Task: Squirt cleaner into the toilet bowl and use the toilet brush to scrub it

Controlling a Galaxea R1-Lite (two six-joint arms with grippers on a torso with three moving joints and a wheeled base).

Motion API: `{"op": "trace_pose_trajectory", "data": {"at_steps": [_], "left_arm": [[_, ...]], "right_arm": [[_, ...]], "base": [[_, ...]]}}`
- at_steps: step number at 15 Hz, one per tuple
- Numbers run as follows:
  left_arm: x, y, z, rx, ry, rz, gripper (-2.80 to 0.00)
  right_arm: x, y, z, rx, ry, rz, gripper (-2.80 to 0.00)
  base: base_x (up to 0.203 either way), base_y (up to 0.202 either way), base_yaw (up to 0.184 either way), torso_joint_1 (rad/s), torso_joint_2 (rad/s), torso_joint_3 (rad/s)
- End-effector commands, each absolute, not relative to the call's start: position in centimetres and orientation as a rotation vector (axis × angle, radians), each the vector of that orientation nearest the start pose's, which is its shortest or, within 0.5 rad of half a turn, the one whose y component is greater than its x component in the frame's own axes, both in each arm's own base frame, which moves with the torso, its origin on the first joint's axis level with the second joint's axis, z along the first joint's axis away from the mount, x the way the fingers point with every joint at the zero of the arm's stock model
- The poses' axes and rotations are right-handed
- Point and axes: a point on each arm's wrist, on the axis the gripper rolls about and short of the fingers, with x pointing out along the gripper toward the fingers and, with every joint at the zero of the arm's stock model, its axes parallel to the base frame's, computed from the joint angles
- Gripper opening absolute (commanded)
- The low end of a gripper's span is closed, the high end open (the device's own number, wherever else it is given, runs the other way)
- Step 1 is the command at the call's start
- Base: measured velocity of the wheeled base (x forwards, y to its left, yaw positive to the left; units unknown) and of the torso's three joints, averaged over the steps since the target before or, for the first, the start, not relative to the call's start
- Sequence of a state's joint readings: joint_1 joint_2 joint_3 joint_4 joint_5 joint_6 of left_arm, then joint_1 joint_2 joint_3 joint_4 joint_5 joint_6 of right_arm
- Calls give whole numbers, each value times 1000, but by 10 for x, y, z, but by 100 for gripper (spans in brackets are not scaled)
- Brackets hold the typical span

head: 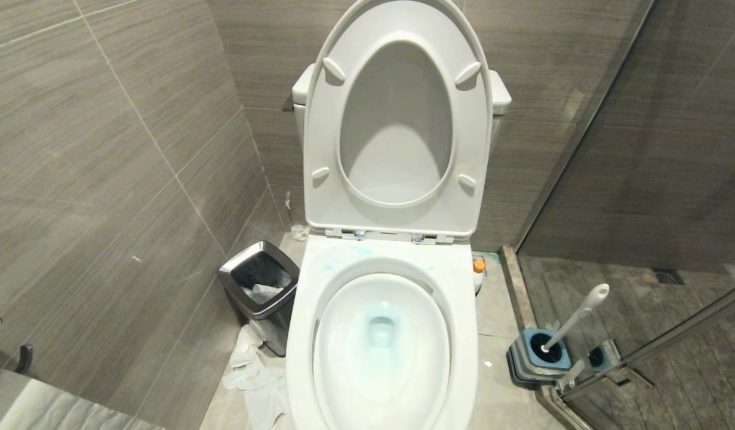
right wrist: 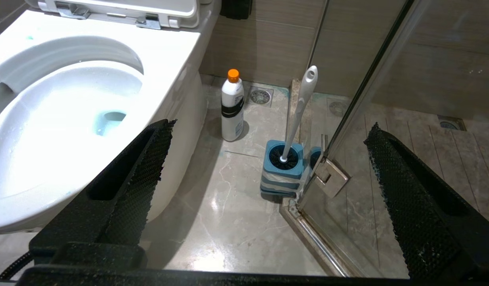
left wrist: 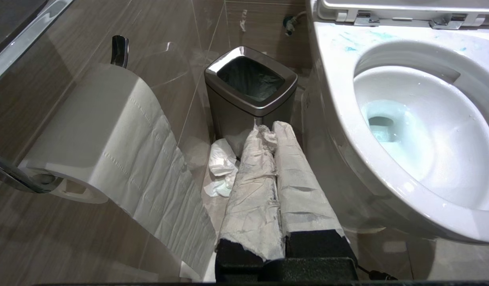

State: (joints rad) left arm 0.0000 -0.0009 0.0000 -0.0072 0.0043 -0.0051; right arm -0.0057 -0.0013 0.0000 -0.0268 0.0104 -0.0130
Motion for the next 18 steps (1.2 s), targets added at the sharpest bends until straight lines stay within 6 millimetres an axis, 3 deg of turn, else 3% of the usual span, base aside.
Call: {"op": "trace_pose_trajectory", "data": {"at_steps": [1, 18], "left_arm": [[-22, 0, 75, -6, -2, 5, -280], [-22, 0, 75, -5, -2, 5, -280]], "right_arm": [[-22, 0, 75, -14, -18, 4, 0], [-22, 0, 75, -14, -18, 4, 0]], "base": [[0, 0, 0, 0, 0, 0], [0, 0, 0, 0, 0, 0]]}}
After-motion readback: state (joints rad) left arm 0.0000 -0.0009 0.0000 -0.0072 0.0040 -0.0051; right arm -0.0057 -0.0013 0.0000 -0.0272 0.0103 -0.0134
